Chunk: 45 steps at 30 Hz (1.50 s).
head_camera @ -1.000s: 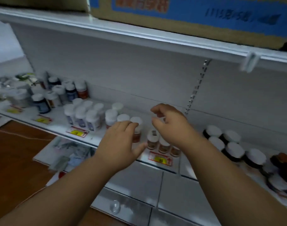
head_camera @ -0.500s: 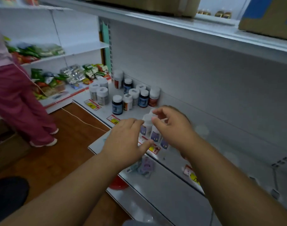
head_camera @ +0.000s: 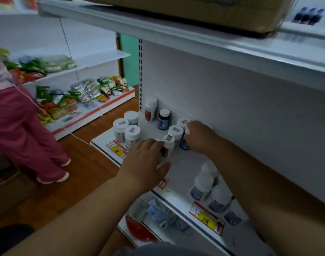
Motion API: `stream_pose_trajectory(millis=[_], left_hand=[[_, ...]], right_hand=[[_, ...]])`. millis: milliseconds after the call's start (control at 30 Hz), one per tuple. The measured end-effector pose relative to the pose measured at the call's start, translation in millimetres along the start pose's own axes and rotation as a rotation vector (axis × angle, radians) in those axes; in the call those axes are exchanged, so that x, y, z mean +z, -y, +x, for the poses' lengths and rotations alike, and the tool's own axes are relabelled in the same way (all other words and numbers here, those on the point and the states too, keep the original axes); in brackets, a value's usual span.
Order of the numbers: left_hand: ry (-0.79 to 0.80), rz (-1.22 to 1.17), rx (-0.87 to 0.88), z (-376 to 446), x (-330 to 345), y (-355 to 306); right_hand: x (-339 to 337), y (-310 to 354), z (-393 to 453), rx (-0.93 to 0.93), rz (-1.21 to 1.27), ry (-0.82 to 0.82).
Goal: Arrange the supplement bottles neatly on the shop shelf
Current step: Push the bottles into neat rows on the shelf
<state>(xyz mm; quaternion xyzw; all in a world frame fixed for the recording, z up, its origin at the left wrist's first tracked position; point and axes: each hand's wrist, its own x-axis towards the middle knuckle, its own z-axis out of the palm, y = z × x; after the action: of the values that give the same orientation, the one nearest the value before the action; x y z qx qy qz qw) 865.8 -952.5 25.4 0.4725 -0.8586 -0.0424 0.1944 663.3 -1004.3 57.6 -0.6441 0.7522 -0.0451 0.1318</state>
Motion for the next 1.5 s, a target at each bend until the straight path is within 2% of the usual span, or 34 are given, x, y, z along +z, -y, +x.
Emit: stream_pose_trajectory(millis=[100, 167, 300, 433, 600, 767, 933, 1100, 1200, 1367, 1500], left_hand=[[0.055, -0.024, 0.086, 27.8, 6.5, 30.8], [0.142, -0.026, 0.163, 43.7, 14.6, 49.1], [0.303, -0.032, 0.302, 73.6, 27.6, 75.2], [0.413, -0.031, 0.414, 86.7, 32.9, 87.0], [0.383, -0.062, 0.5, 97.7, 38.8, 94.7], [0.367, -0.081, 0.548, 97.1, 40.7, 97.2], [0.352, -0.085, 0.588, 98.2, 40.1, 97.7], [0.329, -0.104, 0.591, 98.4, 39.8, 98.7], [0.27, -0.148, 0.563, 92.8, 37.9, 100.1], [0.246, -0.24, 0.502, 87.4, 32.6, 104.3], [0.202, -0.267, 0.512, 88.9, 26.7, 109.6]], right_hand=[[14.1, 7.0, 20.6, 0.119, -0.028, 0.076], [23.7, 10.0, 27.1, 0.172, -0.012, 0.05], [32.7, 17.8, 29.6, 0.281, 0.008, -0.126], [39.7, 21.0, 17.1, 0.322, -0.043, -0.214], [45.6, 28.5, -21.6, 0.309, 0.103, -0.306], [61.8, 47.3, -49.1, 0.263, 0.226, -0.158], [73.8, 62.7, -45.5, 0.238, 0.282, -0.242], [63.4, 57.2, -45.1, 0.231, 0.328, -0.239], [46.3, 52.7, -21.5, 0.284, 0.289, -0.337], [43.5, 63.2, 21.5, 0.381, 0.172, -0.225], [48.1, 63.7, 27.3, 0.395, 0.178, -0.247]])
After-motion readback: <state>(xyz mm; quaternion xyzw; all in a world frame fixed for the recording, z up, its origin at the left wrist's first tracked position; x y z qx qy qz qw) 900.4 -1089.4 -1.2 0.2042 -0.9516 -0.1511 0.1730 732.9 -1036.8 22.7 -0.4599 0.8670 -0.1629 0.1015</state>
